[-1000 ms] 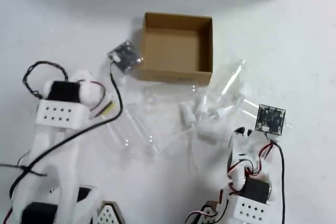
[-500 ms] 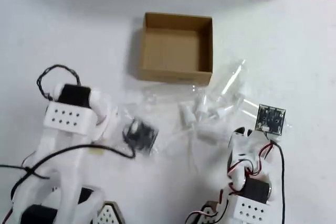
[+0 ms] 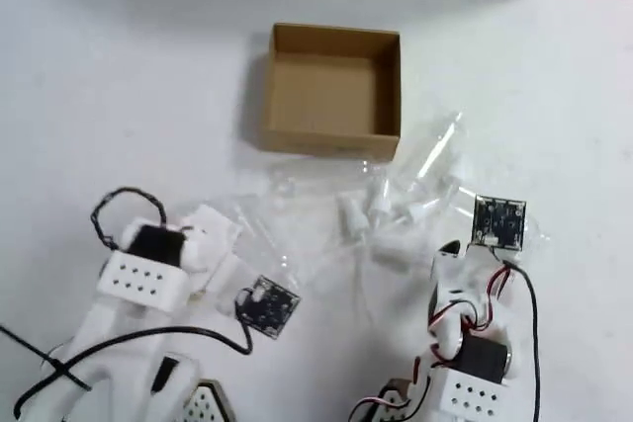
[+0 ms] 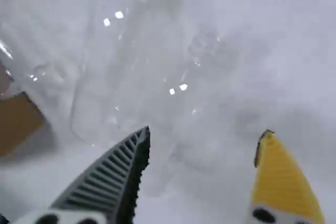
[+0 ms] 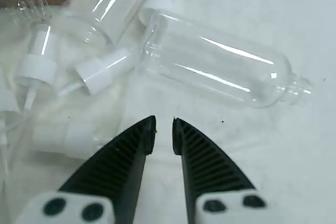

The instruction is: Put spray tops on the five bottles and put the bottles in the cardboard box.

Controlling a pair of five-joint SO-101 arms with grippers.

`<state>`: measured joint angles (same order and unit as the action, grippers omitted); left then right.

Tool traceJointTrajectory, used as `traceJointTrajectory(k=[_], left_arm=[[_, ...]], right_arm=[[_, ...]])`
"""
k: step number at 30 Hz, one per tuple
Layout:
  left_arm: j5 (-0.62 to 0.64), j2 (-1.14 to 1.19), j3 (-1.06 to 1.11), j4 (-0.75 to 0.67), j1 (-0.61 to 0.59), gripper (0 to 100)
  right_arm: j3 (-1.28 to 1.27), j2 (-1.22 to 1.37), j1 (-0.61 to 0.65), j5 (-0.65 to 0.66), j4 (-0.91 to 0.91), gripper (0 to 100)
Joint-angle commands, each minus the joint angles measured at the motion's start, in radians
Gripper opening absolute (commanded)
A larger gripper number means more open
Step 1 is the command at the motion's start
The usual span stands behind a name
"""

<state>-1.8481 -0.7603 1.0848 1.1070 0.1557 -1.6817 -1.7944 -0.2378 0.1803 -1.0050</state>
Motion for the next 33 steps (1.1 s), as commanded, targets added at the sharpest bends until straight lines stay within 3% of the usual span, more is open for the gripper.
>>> traceJointTrajectory(k=[1,6,16,20,23,30,33], left_arm=[[0.049,-0.028,0.009,-0.109,0.036,32],[0.048,-0.027,0.031,-0.121,0.041,32],[0.048,-0.015,0.157,-0.301,0.045,32],[0.060,0.111,0.117,-0.318,0.038,32],[0.140,0.262,0.057,-0.338,0.036,32],[0.310,0.452,-0.084,-0.255,0.038,31],[0.322,0.452,-0.092,-0.175,0.047,24]], right_arm=[[-0.009,-0.005,-0.002,0.011,0.008,3.5],[-0.009,-0.005,-0.002,0.011,0.008,3.5],[-0.009,-0.005,-0.002,0.011,0.005,3.5],[-0.009,-0.005,-0.002,0.011,0.005,3.5],[-0.009,-0.005,-0.002,0.011,0.005,3.5],[-0.009,-0.005,-0.002,0.011,0.005,3.5],[-0.009,-0.005,-0.002,0.011,0.005,3.5]])
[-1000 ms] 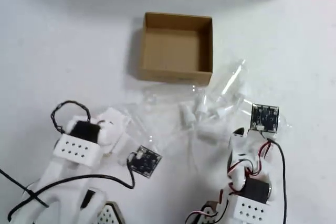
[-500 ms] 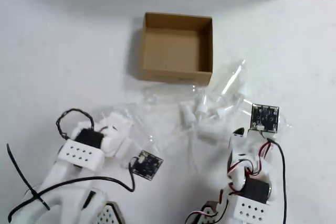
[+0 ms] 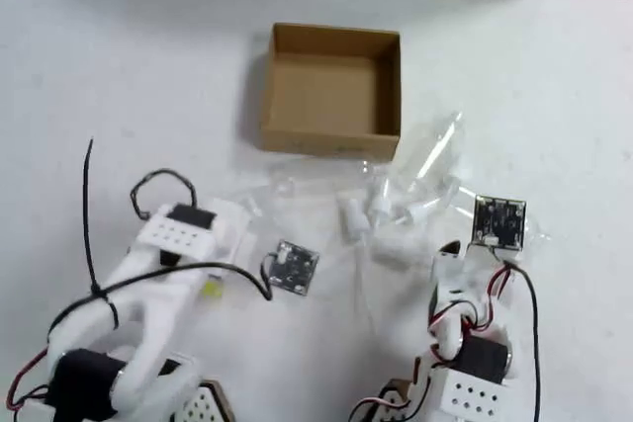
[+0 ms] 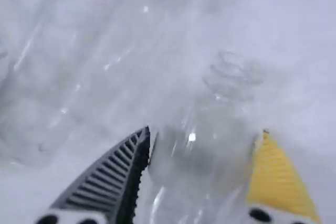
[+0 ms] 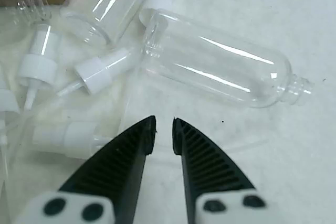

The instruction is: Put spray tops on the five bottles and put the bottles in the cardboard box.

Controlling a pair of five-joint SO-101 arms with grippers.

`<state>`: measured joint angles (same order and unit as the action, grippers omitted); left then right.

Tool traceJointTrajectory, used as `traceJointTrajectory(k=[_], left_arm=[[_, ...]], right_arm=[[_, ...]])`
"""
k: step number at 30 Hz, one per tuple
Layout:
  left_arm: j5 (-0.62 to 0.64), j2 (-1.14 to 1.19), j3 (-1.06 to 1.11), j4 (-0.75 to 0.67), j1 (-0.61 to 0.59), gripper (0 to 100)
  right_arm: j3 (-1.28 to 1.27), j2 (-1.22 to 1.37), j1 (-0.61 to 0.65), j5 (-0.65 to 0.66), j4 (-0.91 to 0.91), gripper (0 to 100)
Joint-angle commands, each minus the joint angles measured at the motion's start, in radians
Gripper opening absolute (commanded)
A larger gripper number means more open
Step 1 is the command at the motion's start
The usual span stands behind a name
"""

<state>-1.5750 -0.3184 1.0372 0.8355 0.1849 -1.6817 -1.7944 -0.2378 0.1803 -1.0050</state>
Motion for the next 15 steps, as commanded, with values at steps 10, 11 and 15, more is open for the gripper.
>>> traceJointTrajectory(k=[10,11,15], left_arm=[[0.370,0.008,-0.140,0.359,0.064,16],[0.439,0.008,-0.155,0.377,0.067,16],[0.718,0.008,-0.219,0.407,0.058,16]], right_arm=[[-0.009,-0.005,-0.002,0.011,0.004,3.5],[-0.009,-0.005,-0.002,0.011,0.004,3.4],[-0.009,-0.004,-0.002,0.011,0.004,3.3]])
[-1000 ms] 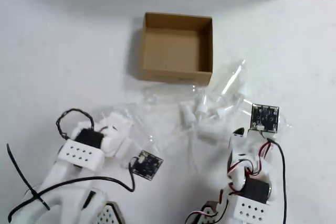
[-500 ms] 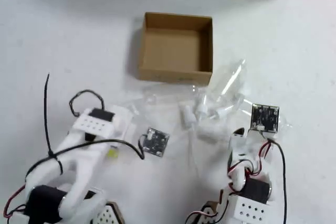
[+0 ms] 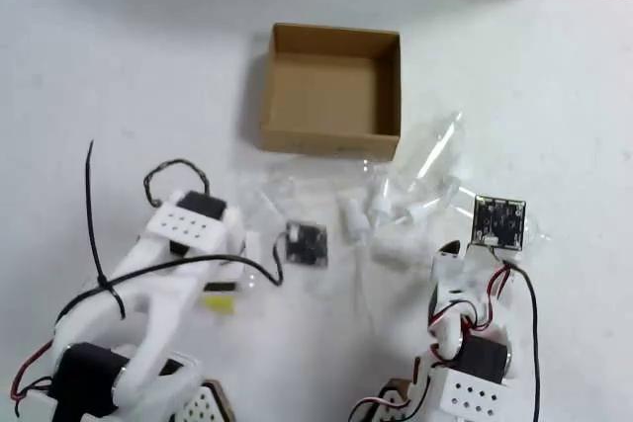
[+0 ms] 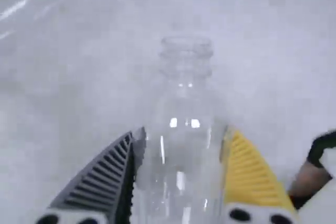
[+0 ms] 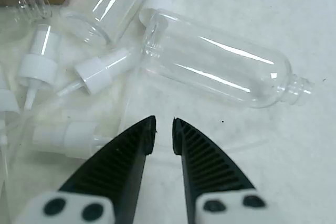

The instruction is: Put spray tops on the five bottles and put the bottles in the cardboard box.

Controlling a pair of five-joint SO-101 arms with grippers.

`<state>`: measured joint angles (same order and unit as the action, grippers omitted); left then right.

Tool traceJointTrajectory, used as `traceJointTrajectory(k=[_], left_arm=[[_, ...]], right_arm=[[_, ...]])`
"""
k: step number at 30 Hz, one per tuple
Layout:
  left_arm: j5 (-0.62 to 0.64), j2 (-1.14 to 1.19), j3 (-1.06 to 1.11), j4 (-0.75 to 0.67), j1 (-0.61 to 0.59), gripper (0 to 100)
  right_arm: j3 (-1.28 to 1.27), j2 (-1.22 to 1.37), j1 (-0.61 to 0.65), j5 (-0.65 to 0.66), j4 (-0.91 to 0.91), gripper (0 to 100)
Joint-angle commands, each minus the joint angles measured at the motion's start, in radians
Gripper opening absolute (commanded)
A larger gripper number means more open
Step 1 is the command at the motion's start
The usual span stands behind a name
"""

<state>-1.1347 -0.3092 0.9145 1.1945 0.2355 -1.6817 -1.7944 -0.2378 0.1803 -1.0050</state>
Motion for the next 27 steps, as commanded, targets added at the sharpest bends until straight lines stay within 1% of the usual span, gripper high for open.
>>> traceJointTrajectory(k=[1,4,6,8,11,13,14,16,19,21,23,27], left_arm=[[0.344,-0.001,-0.107,0.048,0.005,16],[0.526,-0.001,-0.130,0.051,-0.021,16],[0.640,-0.001,-0.138,0.044,-0.067,16],[0.753,-0.001,-0.146,0.021,-0.140,16],[0.924,-0.001,-0.143,-0.035,-0.283,16],[0.997,-0.001,-0.141,-0.068,-0.364,16],[1.005,-0.001,-0.141,-0.077,-0.389,17],[1.002,0.002,-0.137,-0.097,-0.406,22],[1.007,0.001,-0.081,-0.150,-0.394,32],[1.007,0.001,-0.064,-0.176,-0.369,38],[1.007,0.001,-0.064,-0.178,-0.361,40],[1.007,0.008,-0.089,-0.181,-0.366,40]], right_arm=[[-0.009,-0.004,-0.002,0.011,0.004,3.3],[-0.009,-0.002,-0.002,0.011,0.004,3.3],[-0.009,-0.002,-0.002,0.011,0.004,3.3],[-0.009,-0.002,-0.002,0.011,0.004,3.3],[-0.009,-0.002,-0.002,0.011,0.004,3.2],[-0.009,-0.002,-0.002,0.011,0.004,3.3],[-0.009,-0.002,-0.002,0.011,0.004,3.3],[-0.009,-0.002,-0.002,0.011,0.004,3.3],[-0.009,-0.002,-0.002,0.011,0.004,3.4],[-0.009,-0.002,-0.002,0.011,0.004,3.4],[-0.009,-0.002,-0.002,0.011,0.004,3.4],[-0.009,-0.002,-0.002,0.011,0.004,3.4]])
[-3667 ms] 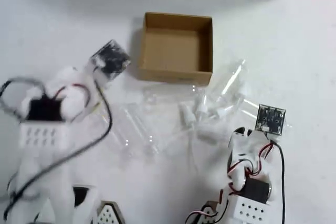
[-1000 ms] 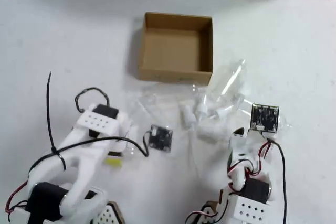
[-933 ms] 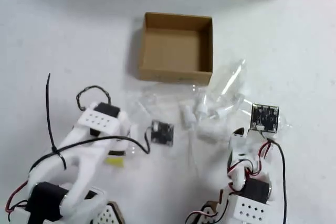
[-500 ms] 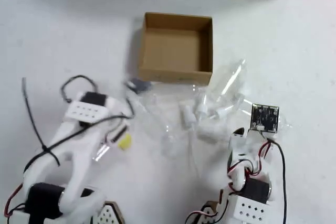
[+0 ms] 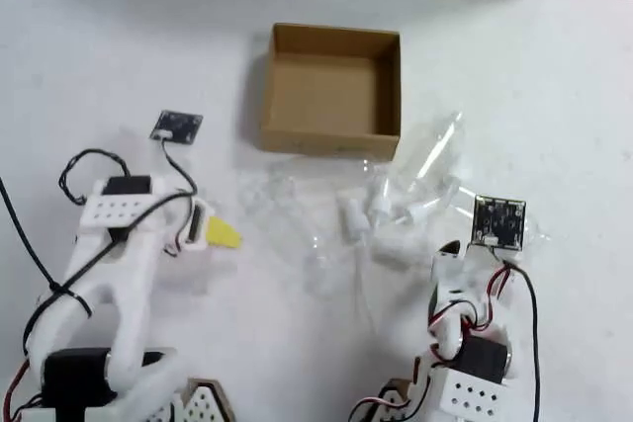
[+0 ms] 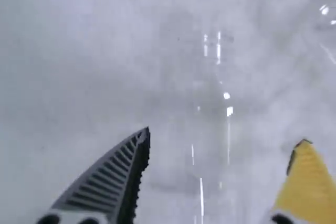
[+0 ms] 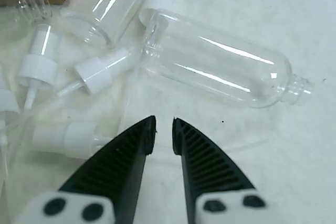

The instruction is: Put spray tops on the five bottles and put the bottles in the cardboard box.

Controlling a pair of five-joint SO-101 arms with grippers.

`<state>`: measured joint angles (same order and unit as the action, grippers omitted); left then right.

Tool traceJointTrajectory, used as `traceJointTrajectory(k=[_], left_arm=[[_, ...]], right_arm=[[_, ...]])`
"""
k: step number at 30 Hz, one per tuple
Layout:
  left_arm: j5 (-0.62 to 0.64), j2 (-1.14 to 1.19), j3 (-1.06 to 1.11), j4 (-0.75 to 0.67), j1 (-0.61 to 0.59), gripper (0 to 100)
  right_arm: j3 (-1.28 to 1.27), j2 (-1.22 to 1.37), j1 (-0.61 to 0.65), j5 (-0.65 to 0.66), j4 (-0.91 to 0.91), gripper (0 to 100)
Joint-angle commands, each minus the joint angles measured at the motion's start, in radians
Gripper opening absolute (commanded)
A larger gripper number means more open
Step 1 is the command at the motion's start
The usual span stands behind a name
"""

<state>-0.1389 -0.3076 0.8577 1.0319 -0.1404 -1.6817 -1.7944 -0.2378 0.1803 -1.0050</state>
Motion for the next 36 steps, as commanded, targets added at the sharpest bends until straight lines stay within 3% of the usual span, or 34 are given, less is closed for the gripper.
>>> traceJointTrajectory(k=[1,7,17,26,29,34,36], left_arm=[[0.011,0.007,-0.040,-0.018,0.008,40],[0.003,0.021,-0.098,-0.017,0.035,40],[0.006,0.321,-0.324,0.046,0.077,40],[0.002,0.455,-0.382,0.049,0.077,39],[0.000,0.455,-0.381,0.051,0.079,30],[-0.020,0.455,-0.382,0.049,0.079,5],[-0.068,0.455,-0.382,0.052,0.079,2]], right_arm=[[-0.009,-0.002,-0.002,0.011,0.004,3.4],[-0.009,-0.002,-0.002,0.011,0.004,3.3],[-0.009,-0.002,-0.002,0.011,0.004,3.2],[-0.009,-0.002,-0.002,0.011,0.002,3.2],[-0.009,-0.002,-0.002,0.011,0.002,3.2],[-0.009,-0.002,-0.002,0.011,0.002,3.2],[-0.009,-0.002,-0.002,0.011,0.002,3.1]])
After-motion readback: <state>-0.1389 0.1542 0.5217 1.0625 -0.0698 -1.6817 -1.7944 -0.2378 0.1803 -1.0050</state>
